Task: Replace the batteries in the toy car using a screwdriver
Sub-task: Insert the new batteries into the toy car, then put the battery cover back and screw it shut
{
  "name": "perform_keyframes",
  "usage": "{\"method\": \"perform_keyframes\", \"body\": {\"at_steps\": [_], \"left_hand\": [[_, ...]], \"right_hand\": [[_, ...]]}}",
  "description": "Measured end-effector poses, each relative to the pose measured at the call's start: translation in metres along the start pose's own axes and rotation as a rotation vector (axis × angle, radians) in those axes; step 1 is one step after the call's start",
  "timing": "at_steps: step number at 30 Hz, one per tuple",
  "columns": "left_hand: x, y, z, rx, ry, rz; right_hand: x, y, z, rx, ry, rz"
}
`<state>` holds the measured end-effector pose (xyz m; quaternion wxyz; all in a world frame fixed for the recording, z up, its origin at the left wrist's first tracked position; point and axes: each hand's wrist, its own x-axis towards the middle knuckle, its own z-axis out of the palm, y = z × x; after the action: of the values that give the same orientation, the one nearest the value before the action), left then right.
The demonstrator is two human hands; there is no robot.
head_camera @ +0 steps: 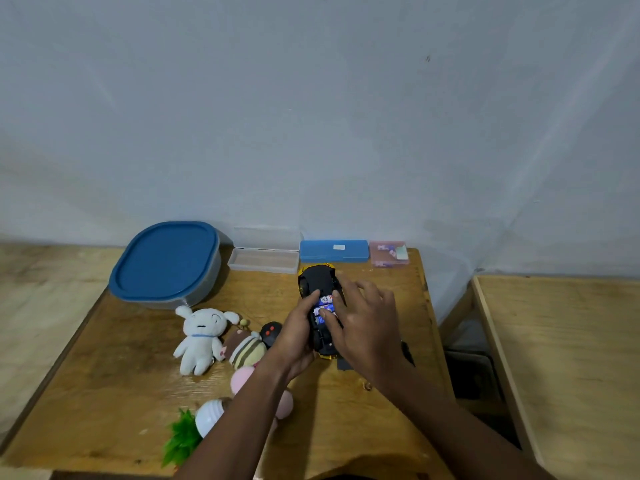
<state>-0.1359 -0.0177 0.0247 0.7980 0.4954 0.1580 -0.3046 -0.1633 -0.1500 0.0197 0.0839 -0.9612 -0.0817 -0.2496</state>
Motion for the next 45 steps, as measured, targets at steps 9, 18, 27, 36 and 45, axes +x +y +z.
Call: {"method": "perform_keyframes", "body": {"at_steps": [9,18,27,36,45], "left_hand": [[0.006,-0.009,-0.019,-0.024,0.188,0.021],[0.006,-0.026,-0.039,-0.032,0.209,-0.014],[0.005,-0.030,-0.046,-0.034,0.190,-0.021],[0.006,-0.034,-0.045,-0.035,0.151,-0.042],[0.004,-0.032,-0.036,0.013,-0.001,-0.060]], "right_hand": [[-0.006,0.040,0.030,0.564,-0.263,0.276],[-0.044,0.050,0.056,0.290,-0.712,0.245],[-0.058,0.045,0.078,0.168,-0.692,0.165],[-0.045,0.041,0.060,0.580,-0.494,0.447],[-0.013,0.033,-0.001,0.891,-0.338,0.481]]}}
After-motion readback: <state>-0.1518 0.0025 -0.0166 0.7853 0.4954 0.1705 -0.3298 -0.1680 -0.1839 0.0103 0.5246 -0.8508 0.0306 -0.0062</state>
